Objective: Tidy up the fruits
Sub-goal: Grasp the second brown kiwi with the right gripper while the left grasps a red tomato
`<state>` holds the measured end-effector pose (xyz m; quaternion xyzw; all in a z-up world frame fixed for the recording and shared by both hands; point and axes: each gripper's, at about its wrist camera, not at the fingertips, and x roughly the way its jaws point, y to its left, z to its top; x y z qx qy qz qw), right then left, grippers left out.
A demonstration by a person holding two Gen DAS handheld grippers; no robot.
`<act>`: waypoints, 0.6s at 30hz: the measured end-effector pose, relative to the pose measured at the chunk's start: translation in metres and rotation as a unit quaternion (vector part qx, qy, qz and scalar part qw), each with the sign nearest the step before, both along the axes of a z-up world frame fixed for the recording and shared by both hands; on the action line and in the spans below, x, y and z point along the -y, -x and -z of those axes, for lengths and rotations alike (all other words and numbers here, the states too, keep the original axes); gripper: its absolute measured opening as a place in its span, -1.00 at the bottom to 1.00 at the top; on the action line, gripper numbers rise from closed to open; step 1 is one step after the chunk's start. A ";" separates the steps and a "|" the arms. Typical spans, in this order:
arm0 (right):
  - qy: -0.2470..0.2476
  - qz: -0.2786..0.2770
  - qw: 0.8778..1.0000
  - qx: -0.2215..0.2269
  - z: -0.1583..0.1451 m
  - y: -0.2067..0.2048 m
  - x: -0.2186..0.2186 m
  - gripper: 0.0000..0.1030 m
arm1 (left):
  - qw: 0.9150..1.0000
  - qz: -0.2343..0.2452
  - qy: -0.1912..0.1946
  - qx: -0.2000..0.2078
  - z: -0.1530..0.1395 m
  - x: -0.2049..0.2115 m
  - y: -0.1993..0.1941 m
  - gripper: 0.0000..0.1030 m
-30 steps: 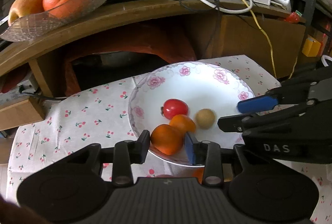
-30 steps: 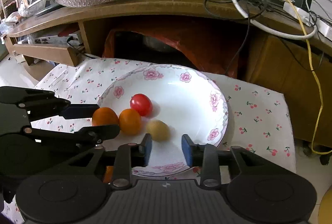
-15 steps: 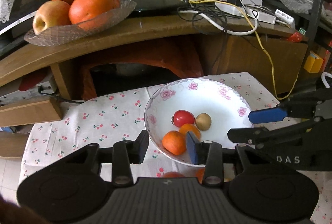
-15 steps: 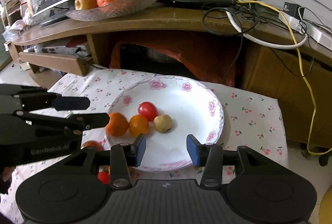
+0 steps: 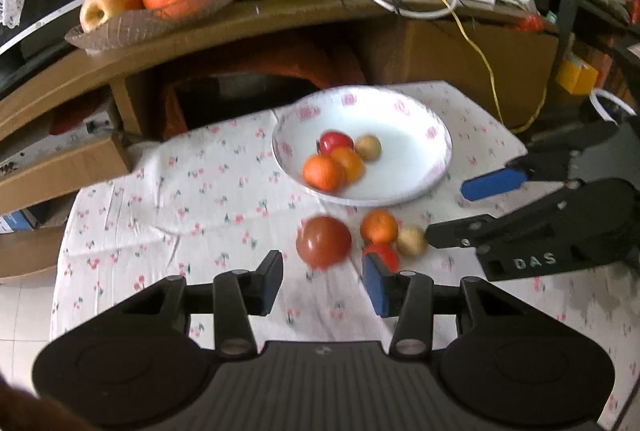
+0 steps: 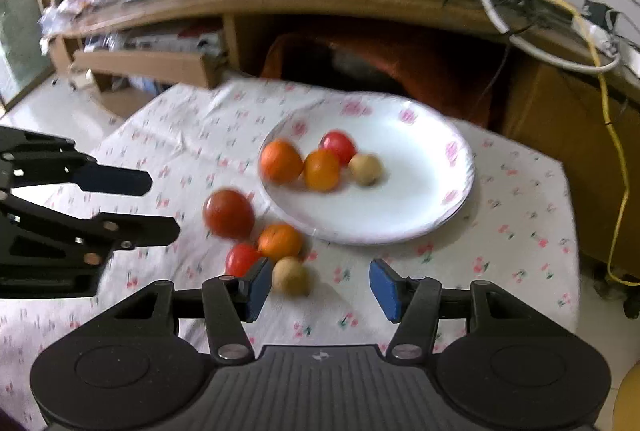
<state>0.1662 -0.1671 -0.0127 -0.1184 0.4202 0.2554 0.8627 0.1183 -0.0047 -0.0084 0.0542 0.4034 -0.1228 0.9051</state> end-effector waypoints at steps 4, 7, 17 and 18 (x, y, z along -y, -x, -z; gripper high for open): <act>0.014 -0.019 1.000 -0.006 0.009 0.000 -0.010 0.05 | 1.000 0.011 0.004 -0.010 0.007 0.001 0.002 -0.04; 0.022 -0.031 0.999 -0.010 0.015 -0.002 -0.017 0.05 | 1.000 0.021 0.007 -0.011 0.009 0.003 0.001 -0.04; 0.030 -0.041 0.998 -0.022 0.022 -0.007 -0.024 -0.54 | 0.999 0.047 0.014 -0.022 0.020 0.008 0.001 -0.04; 0.031 -0.040 0.998 -0.024 0.022 -0.006 -0.023 -0.54 | 0.998 0.049 0.013 -0.023 0.021 0.010 0.000 -0.04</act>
